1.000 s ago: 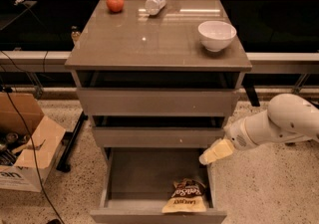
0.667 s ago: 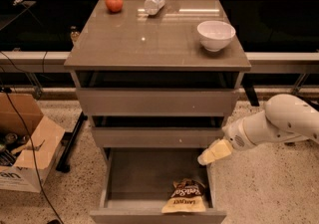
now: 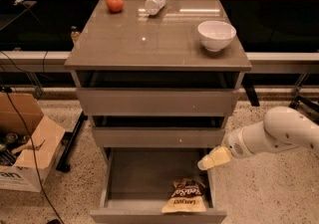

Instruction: Pick brown chip bag from bottom drawer and place on counter

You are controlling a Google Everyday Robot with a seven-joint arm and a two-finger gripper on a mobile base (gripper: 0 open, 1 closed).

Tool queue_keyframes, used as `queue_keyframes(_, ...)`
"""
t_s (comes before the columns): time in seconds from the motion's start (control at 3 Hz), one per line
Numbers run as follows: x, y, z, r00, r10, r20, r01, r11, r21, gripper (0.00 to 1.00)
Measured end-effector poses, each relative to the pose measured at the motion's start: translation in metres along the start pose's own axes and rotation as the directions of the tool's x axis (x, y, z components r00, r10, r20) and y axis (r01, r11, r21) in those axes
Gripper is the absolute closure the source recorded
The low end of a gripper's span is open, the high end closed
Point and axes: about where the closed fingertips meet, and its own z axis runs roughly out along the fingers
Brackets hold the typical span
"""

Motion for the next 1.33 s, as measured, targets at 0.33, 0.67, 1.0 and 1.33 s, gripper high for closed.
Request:
queue_keyframes(0.33, 0.025, -0.011, 0.024, 0.998, 0.055, 0.022, -0.055, 0.9984, -0.011, 0.0)
queue_keyframes(0.67, 0.055, -0.019, 0.05, 0.991, 0.124, 0.042, -0.123, 0.9919, -0.033, 0.0)
queue_keyframes(1.0, 0.087, -0.028, 0.078, 0.975, 0.216, 0.053, -0.214, 0.9762, -0.036, 0.0)
queue_keyframes(1.33, 0.116, -0.036, 0.109, 0.949, 0.31, 0.057, -0.307, 0.9502, -0.054, 0.0)
